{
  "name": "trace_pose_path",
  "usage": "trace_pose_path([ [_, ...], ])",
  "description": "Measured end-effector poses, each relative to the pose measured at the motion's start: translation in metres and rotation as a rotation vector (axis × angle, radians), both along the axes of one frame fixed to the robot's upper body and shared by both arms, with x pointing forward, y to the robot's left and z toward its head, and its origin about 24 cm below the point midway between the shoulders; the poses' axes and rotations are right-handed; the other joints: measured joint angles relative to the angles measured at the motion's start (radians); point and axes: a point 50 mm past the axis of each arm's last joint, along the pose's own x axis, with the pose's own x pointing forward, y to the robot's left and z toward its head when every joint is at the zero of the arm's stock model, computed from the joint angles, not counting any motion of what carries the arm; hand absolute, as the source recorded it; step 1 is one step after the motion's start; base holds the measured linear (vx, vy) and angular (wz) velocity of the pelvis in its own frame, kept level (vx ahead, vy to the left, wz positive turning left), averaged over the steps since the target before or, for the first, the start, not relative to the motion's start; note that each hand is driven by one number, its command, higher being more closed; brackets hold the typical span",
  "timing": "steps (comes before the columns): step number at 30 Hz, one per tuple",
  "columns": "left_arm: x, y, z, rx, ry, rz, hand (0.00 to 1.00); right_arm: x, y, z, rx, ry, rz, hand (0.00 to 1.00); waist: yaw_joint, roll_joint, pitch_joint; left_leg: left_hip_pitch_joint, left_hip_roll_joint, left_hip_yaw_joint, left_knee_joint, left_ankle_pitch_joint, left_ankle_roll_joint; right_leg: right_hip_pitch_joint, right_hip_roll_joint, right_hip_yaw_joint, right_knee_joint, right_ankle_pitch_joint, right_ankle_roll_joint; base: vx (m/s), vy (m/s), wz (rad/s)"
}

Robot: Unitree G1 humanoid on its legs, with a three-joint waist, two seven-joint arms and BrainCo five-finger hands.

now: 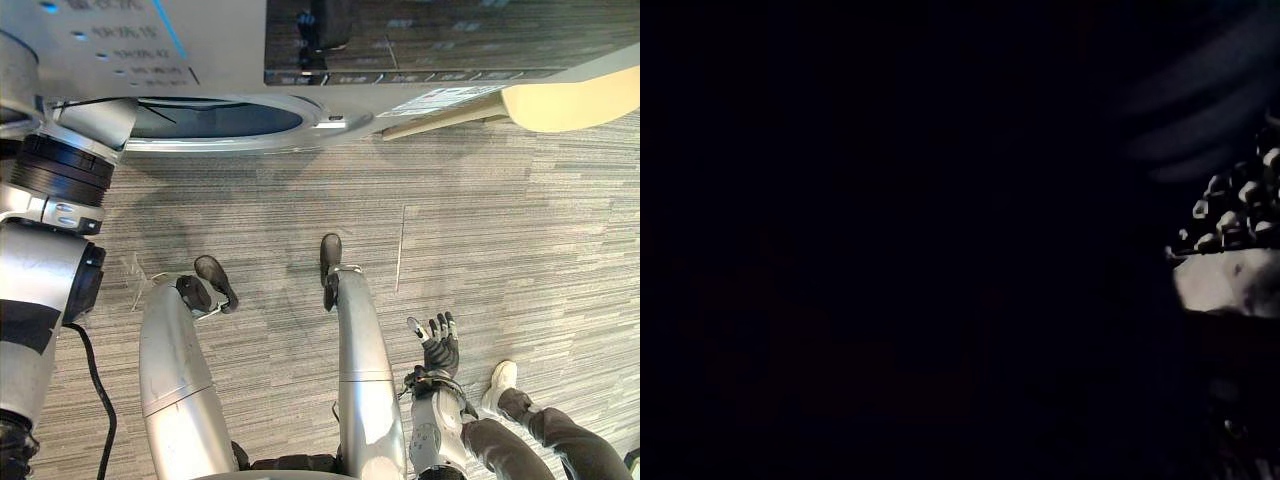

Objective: Pick up the laundry basket with both hands and put the clothes into the washing machine.

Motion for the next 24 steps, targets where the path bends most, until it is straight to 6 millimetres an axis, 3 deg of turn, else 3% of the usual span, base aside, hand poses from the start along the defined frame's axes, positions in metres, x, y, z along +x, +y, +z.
trace_pose_path([
  [5, 0.018, -0.008, -0.015, 0.089, 0.137, 0.096, 0.00, -0.004, 0.009, -0.012, 0.023, 0.052, 0.031, 0.00, -0.006, 0.000, 0.000, -0.004, 0.001, -0.014, -0.015, 0.002, 0.003, -0.001, 0.000, -0.015, -0.003, 0.001, -0.002, -0.04, -0.028, 0.03],
  [9, 0.034, -0.024, -0.036, 0.102, 0.301, 0.041, 0.00, -0.007, 0.009, -0.016, 0.042, 0.069, 0.026, 0.00, -0.006, -0.001, 0.000, -0.011, 0.002, -0.020, -0.021, 0.006, 0.008, -0.006, -0.001, -0.023, -0.003, 0.003, -0.005, -0.03, -0.021, 0.03],
  [14, 0.053, -0.030, -0.078, -0.187, 0.525, -0.195, 0.00, -0.008, 0.009, -0.019, 0.052, 0.099, 0.036, 0.00, -0.015, -0.001, -0.001, -0.012, -0.003, -0.025, -0.025, 0.011, 0.011, -0.001, -0.002, -0.031, 0.000, 0.003, -0.006, 0.00, -0.003, 0.04],
  [18, 0.067, -0.017, -0.147, -0.536, 0.735, -0.379, 0.00, -0.008, 0.010, -0.021, 0.063, 0.115, 0.044, 0.00, -0.027, -0.001, -0.001, 0.003, -0.018, -0.028, -0.043, 0.025, 0.010, 0.014, -0.018, -0.045, 0.001, 0.003, -0.006, -0.02, -0.022, 0.17],
  [19, 0.067, -0.009, -0.162, -0.597, 0.737, -0.419, 0.00, -0.009, 0.010, -0.022, 0.065, 0.122, 0.044, 0.00, -0.025, -0.003, -0.002, 0.014, -0.019, -0.029, -0.049, 0.029, 0.009, 0.023, -0.018, -0.045, 0.001, 0.003, -0.007, -0.03, -0.031, 0.09],
  [21, 0.067, -0.005, -0.170, -0.751, 0.736, -0.538, 0.00, -0.008, 0.010, -0.022, 0.067, 0.134, 0.054, 0.00, -0.024, -0.004, -0.003, 0.034, -0.019, -0.026, -0.057, 0.033, 0.009, 0.040, -0.018, -0.043, -0.004, 0.003, -0.008, -0.06, -0.045, 0.08],
  [24, 0.066, 0.004, -0.204, -0.910, 0.777, -0.575, 0.00, -0.008, 0.011, -0.023, 0.044, 0.144, 0.070, 0.00, -0.027, -0.004, -0.005, 0.086, -0.017, -0.017, -0.077, 0.035, 0.005, 0.083, -0.017, -0.040, -0.021, 0.004, -0.016, -0.04, -0.040, 0.04],
])
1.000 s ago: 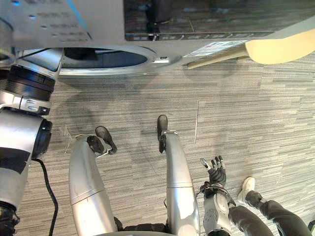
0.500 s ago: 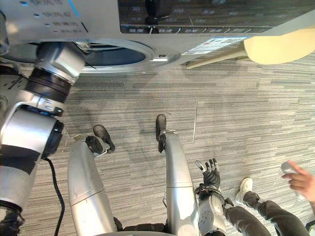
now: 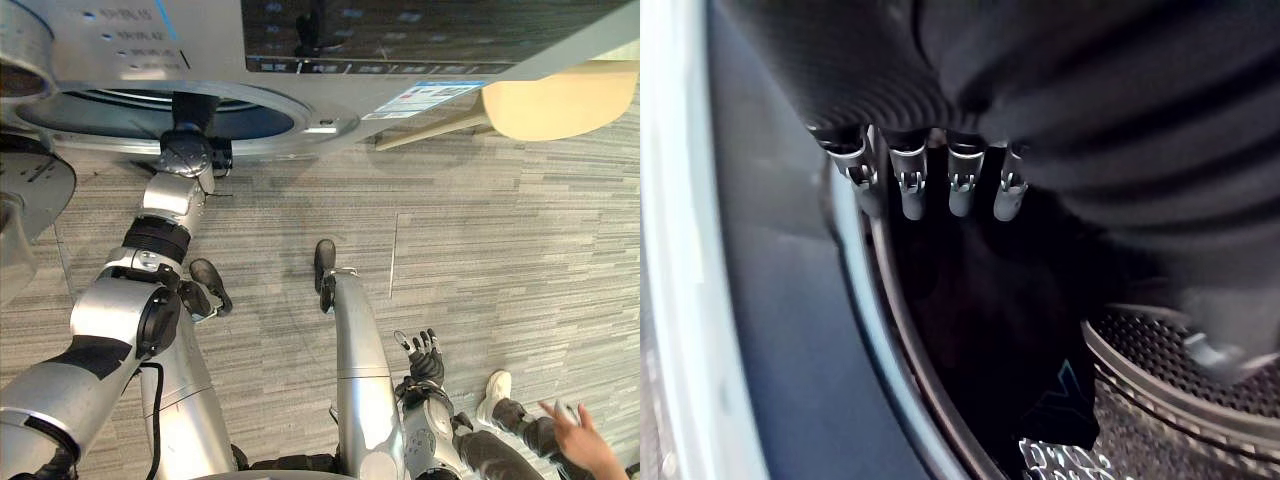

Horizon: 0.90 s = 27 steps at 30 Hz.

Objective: Pick up the laundry basket with both hands and put the clothes into the washing machine.

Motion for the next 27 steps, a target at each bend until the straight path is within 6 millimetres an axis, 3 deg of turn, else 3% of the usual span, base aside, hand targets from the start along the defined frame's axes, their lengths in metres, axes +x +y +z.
trace_pose_path([
  [3, -0.010, -0.002, -0.055, -0.116, 0.124, 0.001, 0.00, 0.001, 0.002, -0.002, -0.008, 0.017, 0.014, 0.00, 0.000, 0.000, -0.006, 0.070, -0.004, 0.011, -0.040, 0.013, -0.008, 0.062, -0.005, 0.000, -0.026, 0.001, -0.003, -0.01, -0.047, 0.11],
  [5, -0.028, -0.006, -0.112, -0.164, 0.259, 0.013, 0.00, 0.002, 0.003, -0.005, -0.022, 0.044, 0.029, 0.00, -0.003, -0.004, -0.012, 0.158, -0.030, 0.030, -0.104, 0.037, -0.016, 0.131, -0.028, -0.001, -0.051, -0.004, -0.013, 0.03, -0.079, 0.33],
  [6, -0.035, -0.007, -0.129, -0.175, 0.302, 0.018, 0.00, 0.003, 0.004, -0.005, -0.021, 0.047, 0.030, 0.00, -0.003, -0.005, -0.013, 0.185, -0.039, 0.032, -0.124, 0.045, -0.018, 0.153, -0.034, -0.003, -0.059, -0.005, -0.015, 0.06, -0.132, 0.45],
  [8, -0.065, -0.010, -0.182, -0.201, 0.443, 0.029, 0.00, 0.005, 0.005, -0.007, -0.020, 0.059, 0.031, 0.00, 0.003, -0.005, -0.013, 0.292, -0.074, 0.048, -0.201, 0.072, -0.029, 0.241, -0.061, -0.005, -0.088, -0.008, -0.020, 0.08, -0.141, 0.46],
  [9, -0.090, -0.006, -0.216, -0.191, 0.538, 0.049, 0.00, 0.003, 0.006, -0.010, -0.034, 0.082, 0.037, 0.00, 0.008, -0.002, -0.028, 0.366, -0.093, 0.058, -0.259, 0.093, -0.035, 0.302, -0.078, -0.006, -0.112, -0.008, -0.020, 0.07, -0.117, 0.39],
  [11, -0.115, -0.003, -0.244, -0.172, 0.624, 0.061, 0.00, -0.001, 0.007, -0.015, -0.040, 0.113, 0.047, 0.00, 0.014, -0.001, -0.055, 0.427, -0.109, 0.070, -0.308, 0.108, -0.038, 0.352, -0.090, -0.008, -0.137, -0.010, -0.023, 0.08, -0.104, 0.26],
  [12, -0.143, 0.003, -0.270, -0.139, 0.712, 0.070, 0.00, -0.006, 0.009, -0.021, -0.036, 0.153, 0.056, 0.00, 0.026, 0.001, -0.066, 0.528, -0.127, 0.083, -0.370, 0.124, -0.042, 0.442, -0.101, -0.012, -0.173, -0.010, -0.023, 0.09, -0.081, 0.26],
  [14, -0.172, 0.010, -0.292, -0.096, 0.799, 0.076, 0.00, -0.015, 0.009, -0.030, -0.041, 0.205, 0.068, 0.00, 0.029, 0.017, -0.104, 0.613, -0.146, 0.090, -0.437, 0.136, -0.048, 0.527, -0.116, -0.029, -0.221, -0.011, -0.023, 0.06, -0.051, 0.34],
  [16, -0.217, 0.020, -0.321, -0.036, 0.927, 0.067, 0.00, -0.037, 0.009, -0.043, -0.044, 0.292, 0.083, 0.00, 0.044, 0.037, -0.189, 0.745, -0.179, 0.107, -0.574, 0.177, -0.050, 0.649, -0.138, -0.050, -0.310, -0.004, -0.024, 0.12, -0.053, 0.41],
  [18, -0.240, 0.026, -0.333, -0.092, 0.992, 0.090, 0.00, -0.050, 0.008, -0.051, -0.042, 0.338, 0.094, 0.00, 0.046, 0.060, -0.248, 0.818, -0.193, 0.117, -0.667, 0.210, -0.055, 0.725, -0.150, -0.077, -0.382, 0.007, -0.026, 0.13, -0.046, 0.36],
  [20, -0.276, 0.032, -0.350, -0.196, 1.087, 0.127, 0.00, -0.068, 0.003, -0.061, -0.031, 0.409, 0.096, 0.00, 0.051, 0.086, -0.321, 0.949, -0.214, 0.139, -0.852, 0.290, -0.065, 0.836, -0.158, -0.108, -0.495, 0.031, -0.016, 0.17, -0.065, 0.33],
  [24, -0.313, 0.032, -0.364, -0.272, 1.185, 0.152, 0.00, -0.095, -0.004, -0.075, 0.012, 0.526, 0.058, 0.00, 0.052, 0.124, -0.400, 1.080, -0.228, 0.106, -1.045, 0.394, -0.075, 0.987, -0.139, -0.180, -0.646, 0.073, -0.019, 0.17, -0.043, 0.45],
  [27, -0.321, 0.038, -0.365, -0.338, 1.180, 0.220, 0.00, -0.114, -0.004, -0.084, 0.038, 0.613, 0.047, 0.00, 0.055, 0.114, -0.407, 1.104, -0.209, 0.073, -1.003, 0.398, -0.076, 1.097, -0.116, -0.244, -0.719, 0.077, -0.022, 0.10, -0.072, 0.50],
])
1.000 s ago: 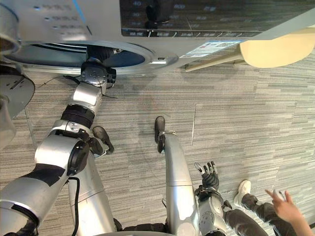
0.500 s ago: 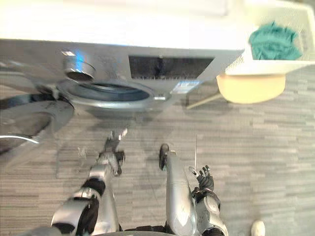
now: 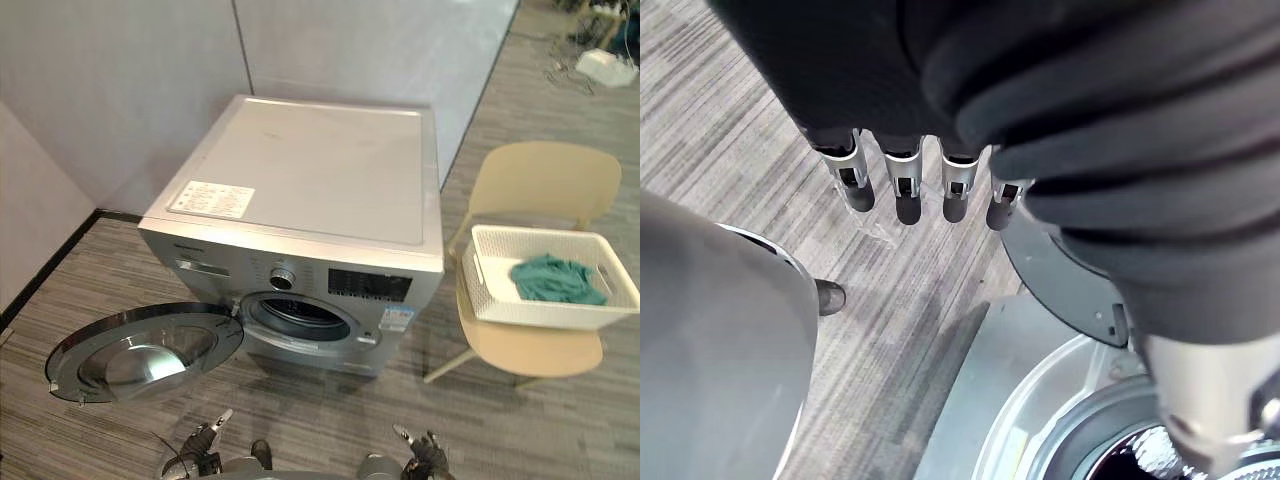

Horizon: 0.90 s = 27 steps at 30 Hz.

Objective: Pick up the laundry basket with both hands and put the clothes into the washing machine.

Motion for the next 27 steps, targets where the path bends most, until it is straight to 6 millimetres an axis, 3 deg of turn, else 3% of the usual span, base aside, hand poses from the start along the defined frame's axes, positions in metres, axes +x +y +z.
trace_pose_path([
  [3, -0.001, 0.004, 0.001, -0.007, -0.009, 0.038, 0.00, 0.001, 0.004, -0.002, 0.018, 0.019, 0.033, 0.00, 0.008, -0.010, 0.000, -0.065, 0.023, -0.013, 0.206, -0.013, 0.010, 0.079, 0.033, -0.016, -0.062, 0.017, -0.017, 0.01, -0.094, 0.13],
  [7, 0.002, -0.006, 0.000, -0.039, -0.019, 0.021, 0.00, 0.006, -0.003, 0.000, -0.008, 0.027, 0.086, 0.00, 0.020, 0.032, -0.004, -0.112, 0.057, -0.023, 0.375, -0.058, 0.020, 0.122, 0.061, -0.006, -0.086, 0.024, -0.027, -0.03, -0.019, -0.08],
  [8, 0.002, -0.008, 0.000, -0.044, -0.019, 0.017, 0.00, 0.007, -0.005, 0.000, -0.015, 0.027, 0.092, 0.00, 0.021, 0.041, -0.005, -0.110, 0.046, -0.030, 0.378, -0.079, 0.015, 0.120, 0.062, -0.002, -0.087, 0.025, -0.029, -0.03, 0.070, -0.24],
  [9, 0.002, -0.011, -0.001, -0.048, -0.017, 0.004, 0.00, 0.010, -0.007, 0.001, -0.022, 0.022, 0.109, 0.00, 0.028, 0.049, -0.005, -0.089, -0.003, -0.062, 0.346, -0.129, 0.012, 0.109, 0.063, 0.020, -0.088, 0.030, -0.028, -0.04, 0.130, -0.43],
  [11, 0.003, -0.013, -0.001, -0.024, -0.005, -0.077, 0.00, 0.024, -0.003, 0.003, -0.027, 0.009, 0.173, 0.00, 0.032, 0.045, -0.004, 0.001, -0.045, -0.083, 0.169, -0.174, 0.050, 0.083, 0.076, 0.081, -0.087, 0.042, -0.021, -0.03, 0.135, -0.68],
  [13, 0.005, -0.007, 0.001, 0.036, 0.009, -0.200, 0.00, 0.029, 0.006, 0.002, -0.007, -0.006, 0.178, 0.00, 0.031, 0.012, -0.018, 0.027, -0.064, -0.049, 0.112, -0.158, 0.052, 0.077, 0.070, 0.134, -0.131, 0.077, -0.019, 0.01, 0.079, -0.71],
  [15, 0.004, -0.007, 0.000, 0.059, 0.025, -0.272, 0.00, 0.026, 0.012, 0.001, 0.008, -0.004, 0.175, 0.00, 0.028, 0.003, -0.031, 0.054, -0.076, -0.013, 0.062, -0.147, 0.049, 0.072, 0.054, 0.160, -0.151, 0.091, -0.014, 0.07, 0.078, -0.53],
  [18, 0.016, -0.014, 0.002, 0.081, 0.007, -0.374, 0.00, 0.020, 0.009, 0.001, 0.001, -0.003, 0.164, 0.00, 0.030, -0.010, -0.029, 0.104, -0.103, 0.044, -0.008, -0.137, 0.055, -0.016, 0.020, 0.199, 0.005, 0.053, 0.017, 0.06, 0.082, -0.54],
  [20, 0.019, -0.015, 0.002, 0.099, 0.014, -0.445, 0.00, 0.030, 0.007, 0.005, -0.018, -0.034, 0.194, 0.00, 0.025, -0.020, -0.005, 0.137, -0.116, 0.120, -0.042, -0.110, 0.074, -0.164, -0.004, 0.223, 0.253, 0.036, 0.043, 0.03, 0.070, -0.87],
  [21, 0.021, -0.014, 0.003, 0.107, 0.013, -0.462, 0.00, 0.030, 0.006, 0.006, -0.022, -0.037, 0.195, 0.00, 0.017, -0.019, 0.006, 0.146, -0.121, 0.131, -0.047, -0.109, 0.075, -0.184, -0.012, 0.218, 0.292, 0.034, 0.046, 0.04, 0.030, -0.53],
  [22, 0.024, -0.017, 0.003, 0.109, 0.009, -0.484, 0.00, 0.029, 0.005, 0.005, -0.025, -0.028, 0.194, 0.00, -0.003, -0.020, 0.018, 0.159, -0.126, 0.145, -0.048, -0.108, 0.076, -0.197, -0.037, 0.199, 0.328, 0.031, 0.048, 0.04, -0.006, -0.26],
  [24, 0.024, -0.019, 0.003, 0.098, 0.004, -0.477, 0.00, 0.026, 0.001, 0.005, -0.029, -0.026, 0.174, 0.00, -0.024, 0.006, 0.029, 0.166, -0.114, 0.155, -0.059, -0.101, 0.085, -0.202, -0.067, 0.139, 0.339, 0.009, 0.017, 0.06, -0.053, -0.14],
  [25, 0.027, -0.023, 0.004, 0.091, -0.006, -0.479, 0.00, 0.028, -0.002, 0.006, -0.034, -0.029, 0.168, 0.00, -0.029, -0.003, 0.032, 0.173, -0.113, 0.166, -0.064, -0.100, 0.084, -0.209, -0.135, 0.076, 0.401, -0.022, -0.017, 0.06, -0.077, -0.07],
  [27, 0.030, -0.021, 0.005, 0.098, -0.022, -0.478, 0.00, 0.019, -0.010, 0.004, -0.042, -0.002, 0.114, 0.00, -0.022, 0.003, 0.034, 0.176, -0.086, 0.169, -0.063, -0.090, 0.059, -0.199, -0.239, 0.052, 0.406, -0.035, -0.030, 0.08, -0.210, -0.14],
])
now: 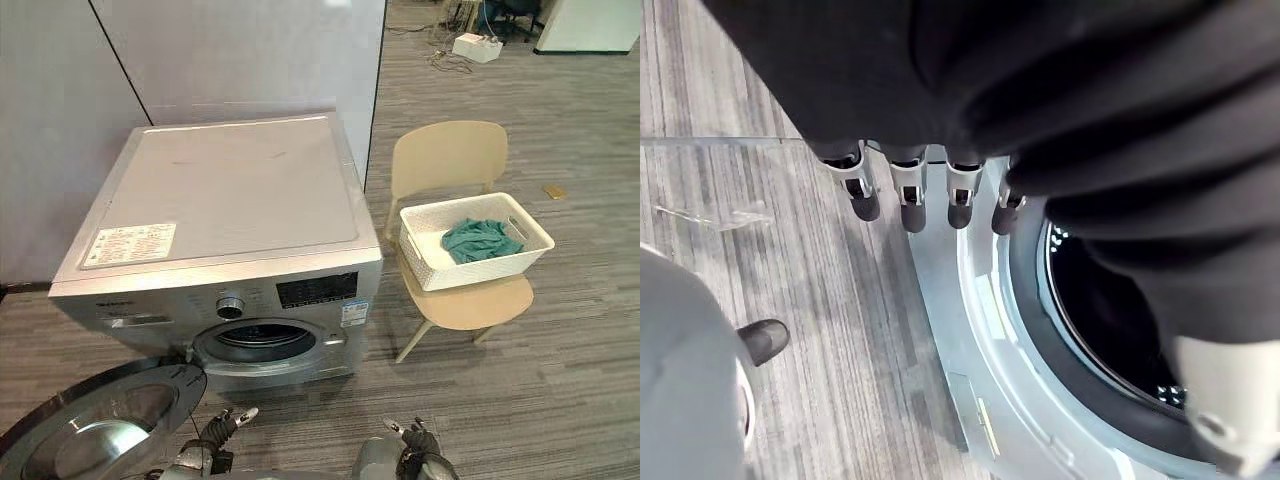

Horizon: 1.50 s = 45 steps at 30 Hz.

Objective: Pick up the laundry basket with both hands and put the clothes into the washing machine.

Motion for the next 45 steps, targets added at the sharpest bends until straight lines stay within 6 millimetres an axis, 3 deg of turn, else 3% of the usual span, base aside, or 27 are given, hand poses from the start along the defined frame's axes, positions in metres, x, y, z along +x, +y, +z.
trace_pose_path([
  [2, -0.009, 0.009, -0.001, 0.021, 0.015, 0.004, 0.00, -0.010, -0.001, -0.003, 0.007, 0.034, -0.018, 0.00, 0.000, -0.017, -0.008, -0.001, 0.033, -0.008, 0.006, 0.010, -0.046, 0.033, -0.003, 0.106, -0.118, 0.049, 0.069, 0.07, -0.418, -0.12],
  [3, -0.011, 0.019, -0.001, 0.050, 0.022, -0.009, 0.00, -0.021, 0.004, -0.007, 0.028, 0.069, -0.036, 0.00, -0.003, -0.063, -0.019, 0.009, 0.049, -0.018, 0.008, 0.009, -0.089, 0.076, -0.003, 0.150, -0.225, 0.125, 0.190, 0.06, -0.509, -0.07],
  [4, -0.011, 0.026, 0.000, 0.067, 0.024, -0.007, 0.00, -0.025, 0.006, -0.009, 0.039, 0.085, -0.049, 0.00, -0.001, -0.067, -0.016, 0.014, 0.061, -0.025, 0.012, 0.009, -0.113, 0.105, 0.018, 0.153, -0.254, 0.077, 0.218, 0.05, -0.541, -0.25],
  [5, -0.013, 0.025, -0.001, 0.062, 0.029, 0.003, 0.00, -0.027, 0.004, -0.010, 0.039, 0.098, -0.059, 0.00, 0.008, -0.047, -0.014, 0.014, 0.109, -0.023, 0.029, 0.012, -0.130, 0.134, 0.068, 0.137, -0.304, 0.041, 0.184, 0.03, -0.420, -0.45],
  [8, -0.017, -0.001, -0.005, -0.019, 0.037, 0.037, 0.00, -0.030, -0.025, -0.005, -0.037, 0.113, -0.046, 0.00, -0.001, 0.058, -0.006, -0.061, 0.292, -0.079, 0.229, 0.028, -0.142, 0.177, 0.244, 0.137, -0.374, 0.056, 0.107, -0.01, -0.394, -0.52],
  [9, -0.017, -0.002, -0.005, -0.022, 0.037, 0.039, 0.00, -0.032, -0.027, -0.004, -0.043, 0.118, -0.045, 0.00, 0.001, 0.064, -0.006, -0.076, 0.317, -0.091, 0.280, 0.039, -0.128, 0.179, 0.266, 0.146, -0.373, 0.048, 0.092, -0.08, -0.375, -0.52],
  [10, -0.018, 0.001, -0.005, -0.017, 0.035, 0.051, 0.00, -0.033, -0.029, -0.004, -0.052, 0.117, -0.040, 0.00, 0.001, 0.066, -0.005, -0.114, 0.355, -0.109, 0.384, 0.082, -0.061, 0.190, 0.298, 0.162, -0.374, 0.032, 0.064, -0.09, -0.293, -0.52],
  [11, -0.017, 0.006, -0.003, -0.013, 0.022, 0.080, 0.00, -0.031, -0.026, -0.004, -0.050, 0.112, -0.025, 0.00, -0.001, 0.057, -0.004, -0.171, 0.388, -0.116, 0.495, 0.155, 0.047, 0.198, 0.320, 0.170, -0.379, 0.025, 0.044, -0.08, -0.290, -0.47],
  [12, -0.016, 0.008, -0.003, -0.011, 0.014, 0.093, 0.00, -0.031, -0.025, -0.004, -0.051, 0.111, -0.014, 0.00, 0.000, 0.056, 0.000, -0.199, 0.404, -0.127, 0.542, 0.201, 0.106, 0.206, 0.333, 0.175, -0.389, 0.029, 0.031, -0.03, -0.208, -0.38],
  [13, -0.013, 0.007, -0.001, -0.012, 0.000, 0.099, 0.00, -0.034, -0.021, -0.005, -0.048, 0.121, 0.008, 0.00, 0.006, 0.060, 0.005, -0.259, 0.403, -0.165, 0.645, 0.187, 0.107, 0.228, 0.345, 0.188, -0.418, 0.039, 0.015, 0.00, -0.176, -0.29],
  [14, -0.010, 0.004, 0.000, -0.018, -0.013, 0.096, 0.00, -0.035, -0.024, -0.004, -0.067, 0.129, 0.032, 0.00, 0.009, 0.063, 0.008, -0.302, 0.339, -0.189, 0.743, 0.090, 0.059, 0.241, 0.347, 0.200, -0.440, 0.046, 0.000, 0.03, -0.127, -0.31],
  [16, -0.007, 0.004, 0.001, -0.019, -0.030, 0.095, 0.00, -0.028, -0.026, -0.003, -0.090, 0.123, 0.090, 0.00, 0.031, 0.065, 0.013, -0.333, 0.193, -0.188, 0.769, -0.033, 0.022, 0.253, 0.342, 0.232, -0.461, 0.060, -0.022, 0.10, -0.012, -0.41],
  [17, -0.006, 0.004, 0.002, -0.020, -0.041, 0.094, 0.00, -0.024, -0.026, -0.002, -0.097, 0.116, 0.118, 0.00, 0.045, 0.071, 0.019, -0.336, 0.096, -0.185, 0.698, -0.079, 0.008, 0.260, 0.342, 0.236, -0.471, 0.063, -0.026, 0.11, 0.030, -0.39],
  [20, -0.008, 0.008, 0.003, -0.015, -0.051, 0.104, 0.00, 0.002, -0.022, 0.004, -0.130, 0.068, 0.233, 0.00, 0.071, 0.096, 0.023, -0.266, -0.040, -0.244, 0.345, -0.164, 0.026, 0.240, 0.359, 0.265, -0.491, 0.058, -0.012, 0.11, 0.068, -0.25],
  [21, -0.007, 0.010, 0.004, -0.015, -0.056, 0.126, 0.00, 0.008, -0.018, 0.004, -0.130, 0.054, 0.255, 0.00, 0.085, 0.079, 0.025, -0.256, -0.062, -0.257, 0.313, -0.172, -0.002, 0.237, 0.355, 0.280, -0.509, 0.065, -0.014, 0.21, 0.030, -0.34],
  [22, -0.007, 0.013, 0.004, -0.020, -0.062, 0.163, 0.00, 0.018, -0.014, 0.006, -0.138, 0.033, 0.302, 0.00, 0.109, 0.056, 0.021, -0.259, -0.101, -0.305, 0.302, -0.171, 0.005, 0.238, 0.350, 0.293, -0.531, 0.096, 0.003, 0.20, 0.026, -0.30],
  [25, -0.012, 0.020, 0.003, -0.025, -0.051, 0.242, 0.00, 0.030, 0.003, 0.006, -0.106, 0.003, 0.361, 0.00, 0.132, 0.064, 0.028, -0.212, -0.112, -0.299, 0.327, -0.187, 0.091, 0.274, 0.340, 0.311, -0.496, 0.052, 0.029, 0.23, 0.070, -0.27],
  [26, -0.019, 0.020, 0.001, -0.025, -0.029, 0.247, 0.00, 0.030, 0.010, 0.006, -0.096, -0.001, 0.385, 0.00, 0.133, 0.053, 0.027, -0.176, -0.129, -0.291, 0.293, -0.189, 0.096, 0.277, 0.319, 0.310, -0.441, 0.012, 0.038, 0.23, 0.032, -0.12],
  [28, -0.029, 0.024, -0.001, -0.014, -0.005, 0.252, 0.00, 0.025, 0.023, 0.004, -0.061, -0.010, 0.427, 0.00, 0.135, 0.030, 0.013, -0.094, -0.172, -0.277, 0.238, -0.205, 0.115, 0.134, 0.276, 0.284, -0.040, -0.086, 0.097, 0.27, 0.006, -0.03],
  [30, -0.029, 0.031, -0.001, 0.005, 0.003, 0.249, 0.00, 0.031, 0.022, 0.008, -0.082, -0.042, 0.444, 0.00, 0.128, 0.000, 0.018, -0.039, -0.196, -0.286, 0.258, -0.212, 0.123, -0.049, 0.248, 0.284, 0.403, -0.036, 0.180, 0.31, -0.063, 0.19],
  [33, -0.020, 0.030, 0.002, 0.011, -0.014, 0.210, 0.00, 0.022, 0.015, 0.006, -0.083, -0.019, 0.403, 0.00, 0.099, 0.003, 0.025, 0.012, -0.181, -0.379, 0.294, -0.215, 0.117, -0.098, 0.235, 0.206, 0.559, -0.041, 0.149, 0.37, -0.198, 0.98],
  [36, -0.014, 0.035, 0.003, 0.044, -0.014, 0.214, 0.00, 0.016, 0.003, 0.006, -0.089, -0.015, 0.305, 0.00, 0.090, 0.003, 0.022, 0.022, -0.138, -0.496, 0.299, -0.243, 0.059, -0.156, 0.123, 0.171, 0.415, -0.035, 0.066, 0.29, -0.291, 1.13],
  [39, -0.010, 0.031, 0.004, 0.037, -0.022, 0.211, 0.00, 0.012, 0.004, 0.004, -0.075, -0.005, 0.281, 0.00, 0.082, -0.002, 0.007, 0.021, -0.081, -0.595, 0.314, -0.282, -0.019, -0.129, 0.116, 0.410, 0.075, 0.028, 0.032, 0.28, -0.512, 1.11],
  [40, -0.015, 0.033, 0.003, 0.049, -0.004, 0.216, 0.00, 0.002, 0.014, 0.000, -0.032, 0.010, 0.253, 0.00, 0.075, -0.035, -0.023, 0.005, -0.060, -0.645, 0.345, -0.306, -0.070, -0.056, 0.135, 0.585, -0.124, 0.150, 0.095, 0.26, -0.612, 0.80],
  [41, -0.016, 0.032, 0.002, 0.047, 0.007, 0.222, 0.00, 0.001, 0.017, -0.001, -0.018, 0.010, 0.234, 0.00, 0.070, -0.023, -0.029, -0.001, -0.046, -0.663, 0.359, -0.316, -0.087, -0.025, 0.149, 0.601, -0.140, 0.101, 0.183, 0.28, -0.711, 0.71],
  [42, -0.021, 0.025, -0.001, 0.039, 0.018, 0.281, 0.00, 0.000, 0.009, 0.000, -0.032, 0.017, 0.233, 0.00, 0.080, 0.014, -0.030, -0.007, 0.001, -0.686, 0.377, -0.309, -0.109, 0.000, 0.173, 0.550, -0.161, 0.042, 0.219, 0.14, -0.435, 0.24],
  [45, -0.029, 0.015, -0.004, -0.006, 0.042, 0.298, 0.00, 0.001, -0.004, 0.001, -0.053, 0.035, 0.225, 0.00, 0.080, 0.053, -0.032, -0.001, 0.072, -0.690, 0.338, -0.196, -0.182, 0.021, 0.222, 0.457, -0.158, 0.001, 0.207, 0.07, -0.502, 0.12],
])
